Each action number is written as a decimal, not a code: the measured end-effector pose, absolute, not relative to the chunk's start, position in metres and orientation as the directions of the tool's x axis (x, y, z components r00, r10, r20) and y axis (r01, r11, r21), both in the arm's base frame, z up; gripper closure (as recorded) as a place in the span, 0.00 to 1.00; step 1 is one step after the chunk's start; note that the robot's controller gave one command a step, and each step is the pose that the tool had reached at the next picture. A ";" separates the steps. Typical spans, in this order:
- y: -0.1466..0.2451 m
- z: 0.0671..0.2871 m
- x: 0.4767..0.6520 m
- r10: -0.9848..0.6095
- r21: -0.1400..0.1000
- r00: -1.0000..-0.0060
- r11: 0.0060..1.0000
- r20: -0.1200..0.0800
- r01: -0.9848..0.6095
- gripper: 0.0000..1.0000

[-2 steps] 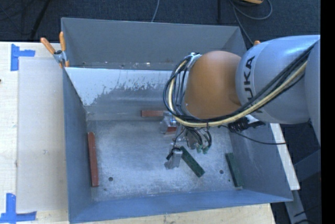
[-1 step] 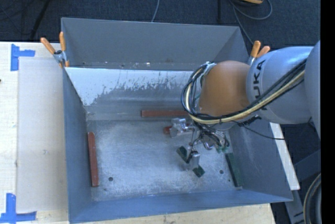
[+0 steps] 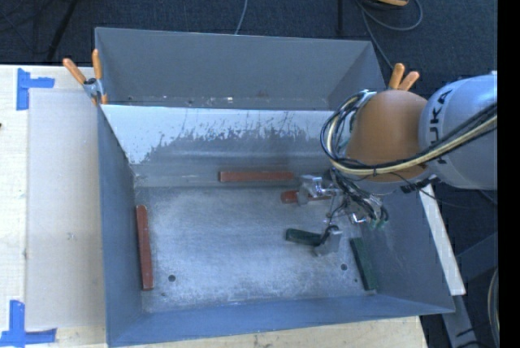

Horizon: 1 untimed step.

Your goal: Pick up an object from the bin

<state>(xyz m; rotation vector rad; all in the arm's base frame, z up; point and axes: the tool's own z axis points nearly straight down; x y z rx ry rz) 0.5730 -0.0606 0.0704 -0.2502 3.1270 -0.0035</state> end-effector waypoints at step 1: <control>-0.058 0.070 0.572 -0.160 0.000 -0.987 0.987 -0.002 -0.160 1.00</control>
Offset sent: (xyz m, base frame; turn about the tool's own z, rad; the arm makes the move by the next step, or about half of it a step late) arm 0.0000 0.0000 0.0000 0.0000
